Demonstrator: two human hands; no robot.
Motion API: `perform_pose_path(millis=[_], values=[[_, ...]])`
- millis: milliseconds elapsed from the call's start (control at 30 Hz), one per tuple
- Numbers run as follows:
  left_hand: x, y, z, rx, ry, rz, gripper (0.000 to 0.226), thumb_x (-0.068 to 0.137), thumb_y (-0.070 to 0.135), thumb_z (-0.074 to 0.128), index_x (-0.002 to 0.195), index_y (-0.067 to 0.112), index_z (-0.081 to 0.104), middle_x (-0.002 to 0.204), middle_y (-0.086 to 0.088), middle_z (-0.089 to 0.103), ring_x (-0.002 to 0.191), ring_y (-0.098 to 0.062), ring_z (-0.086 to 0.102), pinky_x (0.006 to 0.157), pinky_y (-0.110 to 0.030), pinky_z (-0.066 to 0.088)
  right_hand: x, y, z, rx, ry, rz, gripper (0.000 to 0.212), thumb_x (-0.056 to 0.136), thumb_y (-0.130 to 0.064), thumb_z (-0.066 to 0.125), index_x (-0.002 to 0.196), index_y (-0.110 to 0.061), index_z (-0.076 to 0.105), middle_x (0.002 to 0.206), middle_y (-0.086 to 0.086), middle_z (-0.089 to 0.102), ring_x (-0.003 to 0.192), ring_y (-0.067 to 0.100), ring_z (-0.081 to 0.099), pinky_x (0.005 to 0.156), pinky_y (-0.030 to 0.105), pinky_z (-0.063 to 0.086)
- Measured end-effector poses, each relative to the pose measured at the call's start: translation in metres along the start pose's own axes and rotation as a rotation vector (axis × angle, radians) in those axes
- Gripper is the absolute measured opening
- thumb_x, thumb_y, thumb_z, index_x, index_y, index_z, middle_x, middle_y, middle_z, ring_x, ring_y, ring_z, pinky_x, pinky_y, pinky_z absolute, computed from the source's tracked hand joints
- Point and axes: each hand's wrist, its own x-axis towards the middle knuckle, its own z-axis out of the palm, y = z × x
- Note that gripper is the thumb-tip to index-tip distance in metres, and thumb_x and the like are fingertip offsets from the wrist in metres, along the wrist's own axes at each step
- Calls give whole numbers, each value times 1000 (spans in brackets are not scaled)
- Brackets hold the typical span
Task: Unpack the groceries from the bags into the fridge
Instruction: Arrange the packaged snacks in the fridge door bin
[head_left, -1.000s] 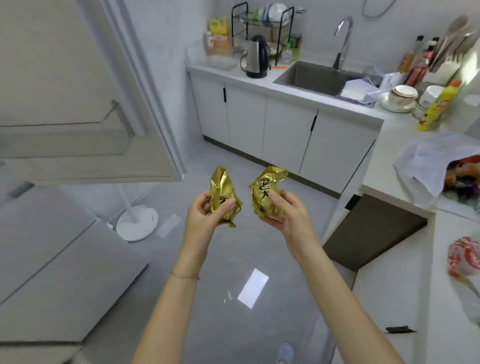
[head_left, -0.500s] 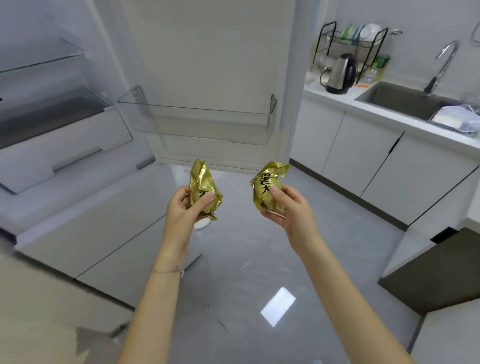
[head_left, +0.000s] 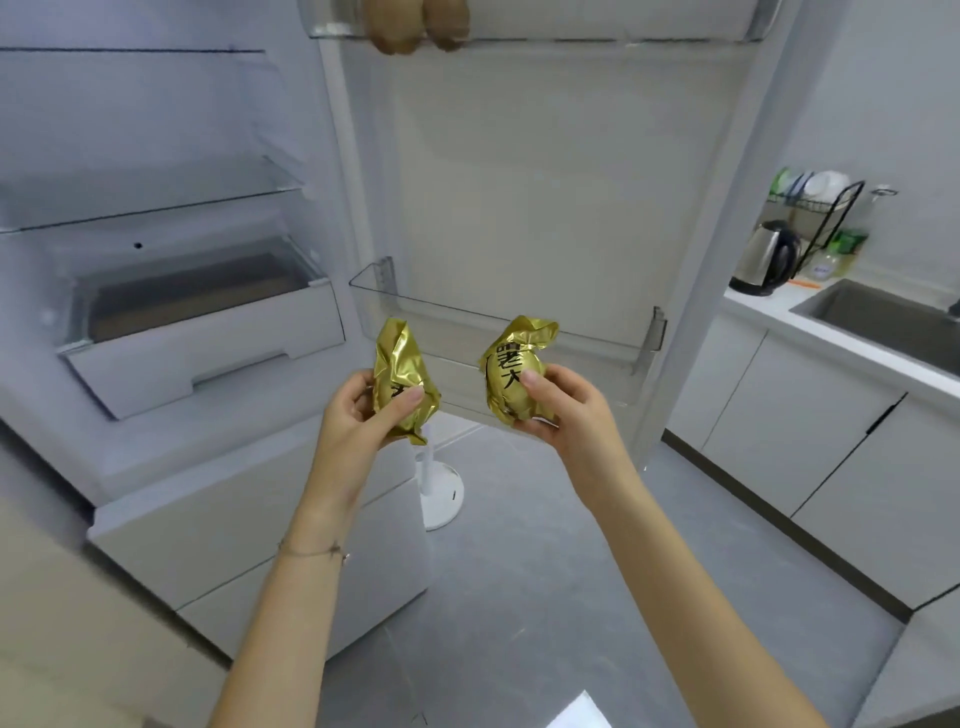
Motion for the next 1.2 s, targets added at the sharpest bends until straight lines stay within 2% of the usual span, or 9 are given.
perform_pose_path(millis=[167, 300, 433, 500, 800, 900, 1067, 1100, 1200], values=[[41, 29, -4, 20, -7, 94, 37, 74, 30, 79, 105, 16, 63, 101, -7, 71, 95, -25, 69, 81, -38, 57, 41, -23, 15, -16, -40, -49, 31, 88, -24, 66, 112, -3, 65, 101, 14, 70, 89, 21, 69, 85, 36, 57], [67, 49, -3, 33, -61, 184, 38, 74, 29, 79, 105, 17, 63, 98, -5, 71, 93, -22, 68, 75, -30, 57, 62, -44, 27, -26, -52, -121, 47, 78, -32, 67, 113, -2, 64, 96, 9, 70, 85, 17, 69, 79, 31, 57], [90, 72, -3, 105, -106, 277, 36, 74, 31, 75, 105, 17, 63, 97, -4, 71, 94, -24, 68, 79, -35, 58, 74, -65, 42, -46, -43, -213, 41, 78, -30, 75, 109, -6, 65, 91, 5, 72, 87, 19, 70, 81, 32, 57], [102, 88, -7, 117, -140, 321, 38, 74, 32, 74, 107, 15, 63, 98, -5, 71, 95, -25, 68, 81, -36, 58, 78, -78, 54, -74, -41, -270, 39, 78, -32, 71, 108, -7, 66, 90, 4, 72, 87, 19, 70, 82, 33, 56], [136, 164, -17, 96, -262, 496, 39, 74, 31, 79, 105, 16, 62, 90, 5, 72, 87, -14, 69, 72, -23, 57, 86, -135, 93, -140, 21, -500, 37, 78, -30, 65, 103, -2, 66, 85, 4, 70, 79, 16, 67, 79, 36, 57], [144, 188, -14, 112, -294, 572, 42, 70, 33, 73, 107, 16, 63, 91, 8, 72, 85, -7, 70, 69, -17, 54, 90, -154, 101, -188, 40, -577, 25, 87, -22, 64, 103, -4, 67, 88, 5, 70, 80, 16, 67, 81, 38, 57], [170, 225, 2, 108, -320, 691, 43, 67, 36, 77, 107, 22, 65, 98, 5, 72, 89, -13, 70, 73, -27, 57, 93, -190, 109, -361, 157, -793, 25, 82, -28, 71, 102, -13, 70, 85, 4, 70, 79, 17, 65, 79, 45, 55], [176, 232, 7, 89, -326, 714, 46, 68, 34, 77, 110, 21, 63, 101, 3, 71, 88, -12, 70, 71, -26, 57, 94, -198, 108, -415, 206, -844, 27, 81, -29, 71, 103, -14, 70, 84, 2, 69, 77, 15, 63, 77, 44, 55], [194, 252, 25, 26, -314, 735, 55, 71, 26, 79, 118, 20, 51, 108, 5, 64, 88, -5, 68, 65, -19, 54, 99, -223, 106, -599, 384, -1020, 27, 83, -23, 74, 108, -16, 68, 97, -2, 62, 74, 6, 56, 70, 20, 46]])
